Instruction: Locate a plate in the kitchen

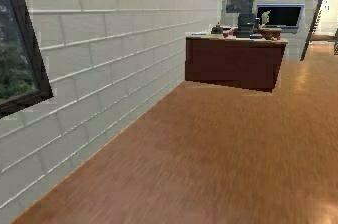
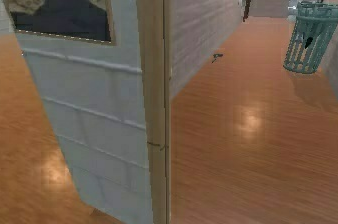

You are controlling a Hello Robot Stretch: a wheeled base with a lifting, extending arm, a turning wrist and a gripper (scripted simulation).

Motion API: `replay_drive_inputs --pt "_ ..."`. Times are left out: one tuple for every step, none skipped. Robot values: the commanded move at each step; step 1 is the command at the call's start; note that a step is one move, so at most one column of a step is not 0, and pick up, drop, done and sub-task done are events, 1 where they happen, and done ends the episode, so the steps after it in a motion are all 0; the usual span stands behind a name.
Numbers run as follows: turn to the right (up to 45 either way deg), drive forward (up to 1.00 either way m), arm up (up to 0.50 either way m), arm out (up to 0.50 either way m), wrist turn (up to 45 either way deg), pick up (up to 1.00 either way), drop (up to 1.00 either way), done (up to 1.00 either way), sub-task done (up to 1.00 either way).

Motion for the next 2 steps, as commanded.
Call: replay_drive_inputs --pt "12.0 0.00 0.00 0.00 0.0 0.00 0.00 0.00 0.00" --pt "0.0 1.00 0.00 0.00 0.0 0.00 0.00 0.00 0.00"
